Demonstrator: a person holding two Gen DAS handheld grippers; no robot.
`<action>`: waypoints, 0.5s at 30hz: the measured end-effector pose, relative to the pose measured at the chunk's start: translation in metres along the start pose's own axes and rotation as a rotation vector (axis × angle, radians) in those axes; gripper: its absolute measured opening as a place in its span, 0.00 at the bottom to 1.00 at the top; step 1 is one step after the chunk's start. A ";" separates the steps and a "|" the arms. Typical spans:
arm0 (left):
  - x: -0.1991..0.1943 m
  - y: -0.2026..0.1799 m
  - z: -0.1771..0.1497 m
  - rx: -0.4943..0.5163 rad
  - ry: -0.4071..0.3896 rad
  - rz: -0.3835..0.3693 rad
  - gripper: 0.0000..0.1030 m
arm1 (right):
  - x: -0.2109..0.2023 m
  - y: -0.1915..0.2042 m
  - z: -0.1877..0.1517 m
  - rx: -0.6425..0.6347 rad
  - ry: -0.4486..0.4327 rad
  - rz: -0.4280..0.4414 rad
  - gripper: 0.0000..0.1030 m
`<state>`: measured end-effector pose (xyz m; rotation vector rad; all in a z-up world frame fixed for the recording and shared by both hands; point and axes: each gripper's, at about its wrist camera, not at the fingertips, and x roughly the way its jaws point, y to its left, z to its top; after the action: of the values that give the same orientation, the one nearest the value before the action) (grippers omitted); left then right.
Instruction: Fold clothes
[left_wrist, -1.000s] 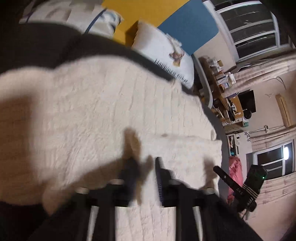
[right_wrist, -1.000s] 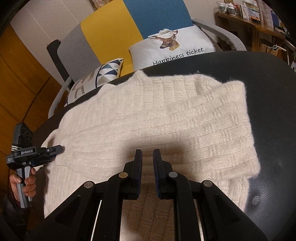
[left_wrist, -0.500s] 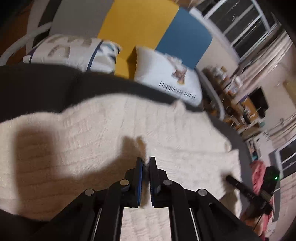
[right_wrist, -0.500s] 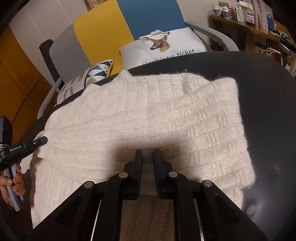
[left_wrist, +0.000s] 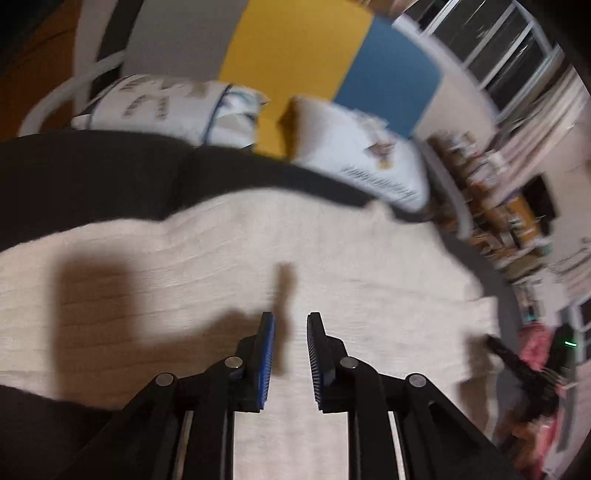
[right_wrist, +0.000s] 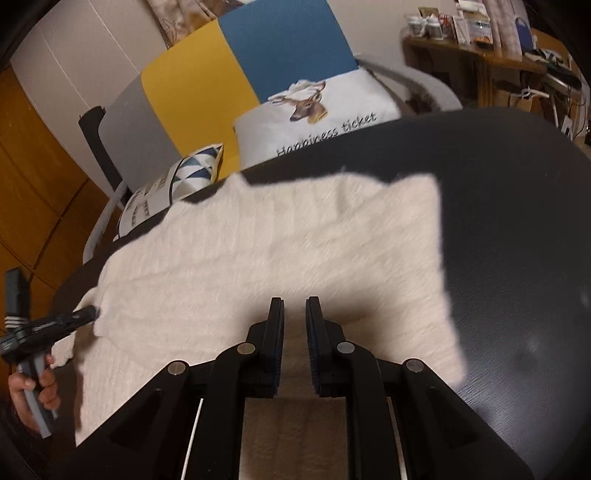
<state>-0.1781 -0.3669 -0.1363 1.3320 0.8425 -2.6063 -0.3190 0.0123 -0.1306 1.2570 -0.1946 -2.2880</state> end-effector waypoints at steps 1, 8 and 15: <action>0.000 -0.007 -0.002 0.030 0.006 -0.025 0.17 | 0.001 0.000 0.004 -0.015 -0.002 -0.007 0.13; 0.046 -0.033 -0.016 0.146 0.094 0.095 0.17 | 0.028 -0.006 0.022 -0.086 0.026 -0.135 0.13; 0.033 -0.038 -0.016 0.121 0.055 0.023 0.17 | 0.013 -0.023 0.020 -0.053 0.025 -0.040 0.13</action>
<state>-0.1987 -0.3210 -0.1527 1.4410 0.6821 -2.6521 -0.3497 0.0234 -0.1375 1.2724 -0.1001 -2.2945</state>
